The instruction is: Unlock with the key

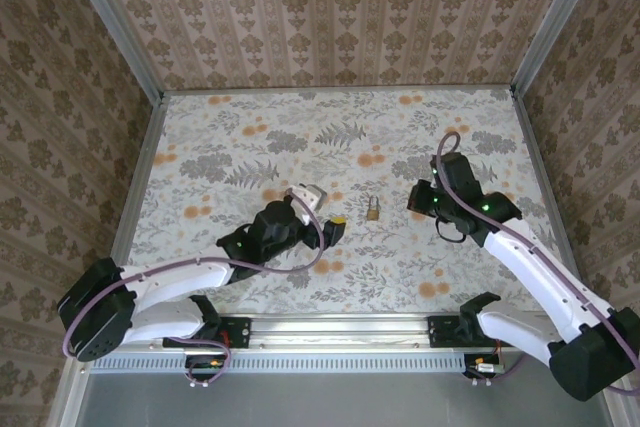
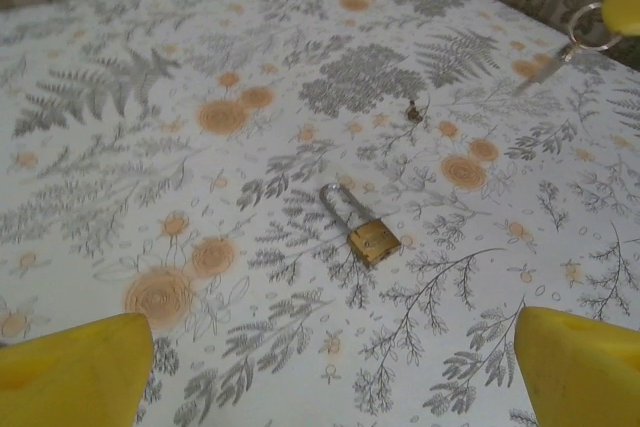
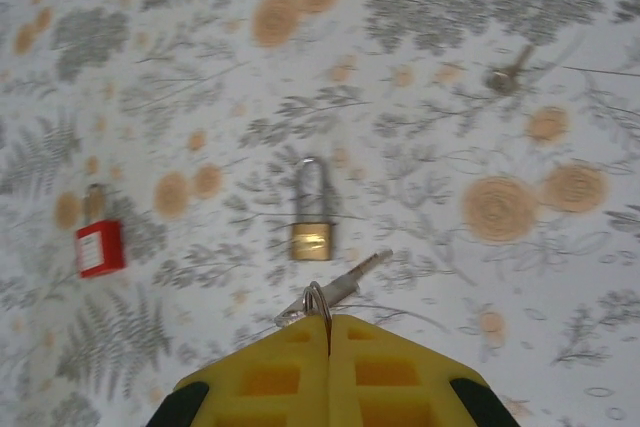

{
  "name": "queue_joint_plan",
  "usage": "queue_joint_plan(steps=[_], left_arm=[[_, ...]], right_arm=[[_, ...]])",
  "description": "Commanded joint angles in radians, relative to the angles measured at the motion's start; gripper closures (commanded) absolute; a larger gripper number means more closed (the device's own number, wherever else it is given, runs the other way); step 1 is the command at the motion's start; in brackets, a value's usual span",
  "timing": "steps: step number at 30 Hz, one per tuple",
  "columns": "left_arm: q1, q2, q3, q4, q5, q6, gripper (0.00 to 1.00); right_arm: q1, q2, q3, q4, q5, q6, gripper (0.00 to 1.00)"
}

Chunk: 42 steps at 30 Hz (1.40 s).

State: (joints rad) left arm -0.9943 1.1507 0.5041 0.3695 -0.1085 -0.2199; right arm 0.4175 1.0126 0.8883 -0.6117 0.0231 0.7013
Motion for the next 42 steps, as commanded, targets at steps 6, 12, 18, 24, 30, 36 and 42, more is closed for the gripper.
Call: queue_joint_plan(steps=[6, 12, 18, 24, 30, 36, 42], left_arm=[[-0.072, -0.026, -0.032, 0.325, 0.057, 0.266, 0.00], [-0.105, 0.026, -0.042, 0.413, 0.024, 0.369, 0.13], [-0.129, 0.108, -0.023, 0.514, 0.011, 0.411, 0.23], [-0.130, 0.179, -0.011, 0.644, -0.022, 0.404, 0.33], [-0.129, 0.239, -0.004, 0.725, -0.046, 0.378, 0.35], [-0.127, 0.270, 0.009, 0.757, -0.071, 0.377, 0.40], [-0.115, 0.283, 0.019, 0.781, -0.081, 0.361, 0.48]], right_arm=[[0.171, 0.056, 0.161, -0.013, 0.063, 0.055, 1.00], [0.257, 0.106, 0.256, -0.001, 0.070, 0.056, 1.00], [0.309, 0.119, 0.301, 0.010, 0.075, 0.066, 1.00], [0.337, 0.118, 0.305, 0.014, 0.068, 0.081, 1.00], [0.351, 0.110, 0.299, 0.022, 0.056, 0.096, 1.00], [0.366, 0.109, 0.290, 0.036, 0.044, 0.112, 1.00], [0.379, 0.103, 0.282, 0.042, 0.043, 0.122, 1.00]])
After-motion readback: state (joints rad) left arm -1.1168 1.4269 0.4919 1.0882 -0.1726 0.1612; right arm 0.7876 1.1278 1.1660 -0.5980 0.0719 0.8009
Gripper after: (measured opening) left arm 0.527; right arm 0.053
